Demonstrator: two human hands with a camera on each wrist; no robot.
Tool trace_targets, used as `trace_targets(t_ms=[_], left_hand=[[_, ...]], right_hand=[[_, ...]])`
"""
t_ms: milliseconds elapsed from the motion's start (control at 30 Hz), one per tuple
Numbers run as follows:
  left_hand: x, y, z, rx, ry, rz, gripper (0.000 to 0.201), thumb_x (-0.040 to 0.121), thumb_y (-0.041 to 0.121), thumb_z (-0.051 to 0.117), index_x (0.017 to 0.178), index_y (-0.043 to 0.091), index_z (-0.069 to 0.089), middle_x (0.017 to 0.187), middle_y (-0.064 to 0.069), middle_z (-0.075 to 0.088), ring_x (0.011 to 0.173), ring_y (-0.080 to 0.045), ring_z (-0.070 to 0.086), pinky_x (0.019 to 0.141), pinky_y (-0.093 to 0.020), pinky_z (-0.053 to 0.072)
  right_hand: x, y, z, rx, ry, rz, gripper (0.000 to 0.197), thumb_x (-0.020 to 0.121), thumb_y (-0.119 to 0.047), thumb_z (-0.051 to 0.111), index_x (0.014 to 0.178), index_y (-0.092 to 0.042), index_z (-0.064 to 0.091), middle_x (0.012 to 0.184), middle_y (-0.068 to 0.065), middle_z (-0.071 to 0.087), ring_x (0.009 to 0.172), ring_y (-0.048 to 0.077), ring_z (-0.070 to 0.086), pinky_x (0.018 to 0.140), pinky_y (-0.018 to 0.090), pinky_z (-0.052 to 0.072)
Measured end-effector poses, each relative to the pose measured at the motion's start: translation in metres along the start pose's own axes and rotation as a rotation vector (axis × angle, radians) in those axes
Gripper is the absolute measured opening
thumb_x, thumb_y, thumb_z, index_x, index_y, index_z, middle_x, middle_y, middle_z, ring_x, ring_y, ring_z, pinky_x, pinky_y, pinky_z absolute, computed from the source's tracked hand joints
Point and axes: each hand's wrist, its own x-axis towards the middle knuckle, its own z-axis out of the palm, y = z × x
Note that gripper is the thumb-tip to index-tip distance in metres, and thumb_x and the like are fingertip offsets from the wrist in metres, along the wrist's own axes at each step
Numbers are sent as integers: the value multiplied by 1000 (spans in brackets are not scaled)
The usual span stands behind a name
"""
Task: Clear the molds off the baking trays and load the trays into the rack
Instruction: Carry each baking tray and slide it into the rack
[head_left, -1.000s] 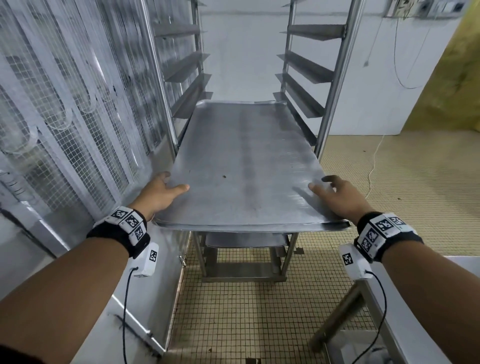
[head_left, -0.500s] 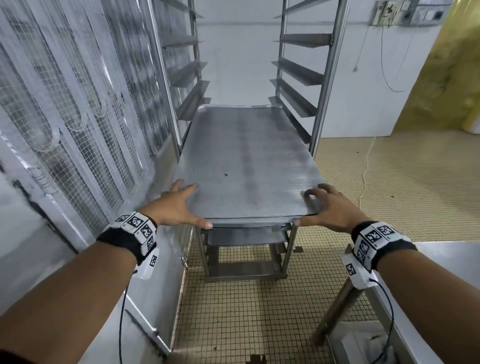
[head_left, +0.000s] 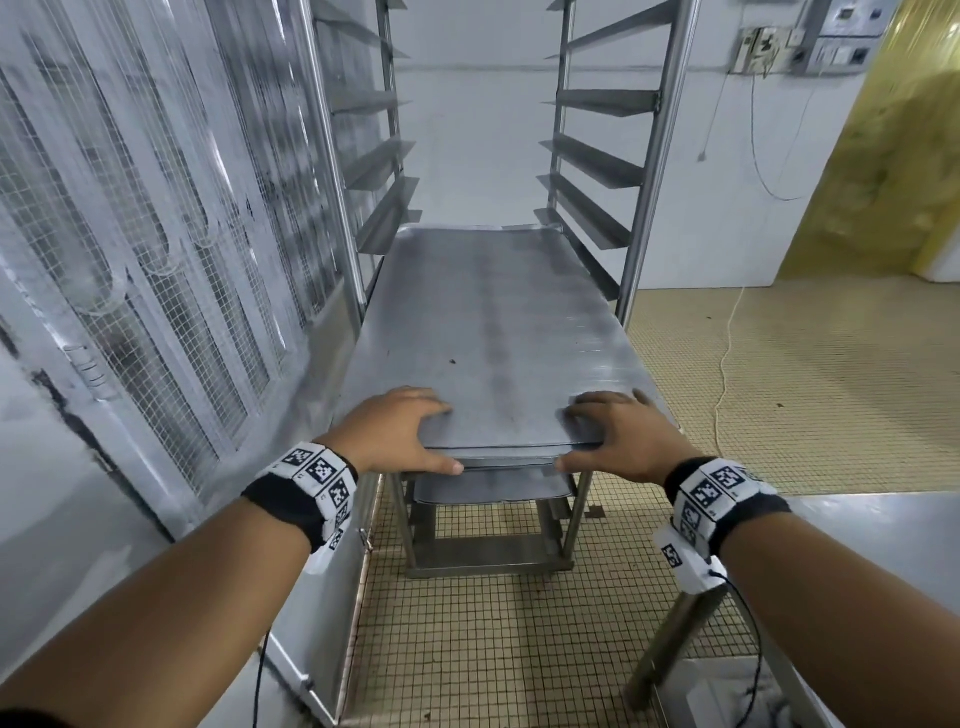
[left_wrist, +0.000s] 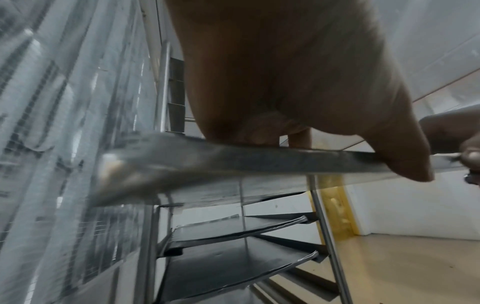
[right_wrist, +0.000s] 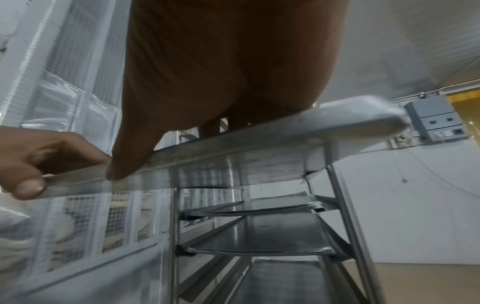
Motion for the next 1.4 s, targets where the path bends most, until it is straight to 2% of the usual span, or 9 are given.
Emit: trace_targets(t_ms=[267, 400, 500, 600, 733, 933, 1033, 1233, 1400], left_hand=[[37, 9, -9, 36, 33, 45, 86, 75, 76, 65, 146, 32, 49, 154, 11, 43, 142, -15, 37, 114, -36, 32], [64, -5, 0, -7, 228, -54, 71, 75, 76, 65, 130, 31, 66, 137, 12, 61, 126, -13, 54, 100, -34, 44], [89, -11, 17, -6, 424, -97, 56, 80, 67, 67, 113, 23, 76, 116, 5, 73, 109, -16, 64, 93, -33, 49], [113, -17, 32, 3, 534, -141, 52, 86, 64, 62, 112, 21, 76, 119, 3, 72, 116, -20, 61, 105, -44, 35], [146, -31, 31, -44, 524, -106, 75, 83, 76, 39, 118, 19, 74, 129, -1, 68, 128, -20, 56, 114, -49, 16], [207, -57, 24, -2, 489, -158, 65, 91, 70, 39, 121, 23, 72, 129, 2, 68, 126, -22, 57, 113, -59, 26], [228, -57, 19, 109, 426, -276, 53, 98, 62, 35, 134, 32, 60, 142, 8, 57, 132, -27, 46, 112, -54, 28], [251, -60, 4, 51, 104, -397, 74, 98, 69, 25, 160, 34, 5, 168, 4, -6, 153, -34, -9, 121, -59, 5], [240, -73, -35, -32, 647, -300, 69, 91, 65, 41, 134, 13, 59, 135, -11, 60, 126, -33, 52, 104, -45, 44]], right_hand=[[39, -11, 9, 98, 57, -9, 78, 71, -81, 62, 134, -34, 61, 144, -15, 52, 130, 10, 48, 105, 34, 42], [71, -6, 16, 60, 207, 24, 56, 77, -76, 60, 111, -33, 73, 116, -15, 68, 106, 10, 62, 92, 36, 50], [100, 1, 25, 28, 314, 92, 47, 79, -74, 55, 102, -37, 74, 99, -19, 69, 99, 12, 62, 90, 40, 44], [128, 13, 36, 53, 327, 114, 48, 84, -71, 51, 113, -40, 71, 121, -19, 66, 120, 15, 55, 104, 51, 35], [166, 34, 43, 106, 280, 62, 53, 92, -70, 44, 130, -38, 63, 145, -12, 52, 140, 17, 37, 117, 57, 14], [230, 57, 41, 157, 281, 19, 42, 97, -61, 46, 126, -38, 66, 142, -10, 56, 138, 19, 40, 116, 58, 16], [259, 67, 36, 168, 247, 3, 37, 99, -54, 46, 126, -39, 65, 141, -10, 57, 137, 21, 42, 115, 58, 18], [293, 66, 14, 164, 236, 84, 35, 99, -43, 50, 127, -31, 65, 132, -1, 64, 129, 28, 51, 116, 56, 23], [293, 77, -16, 264, 461, 86, 38, 94, -44, 58, 120, -19, 70, 123, 8, 68, 118, 32, 56, 97, 42, 47]])
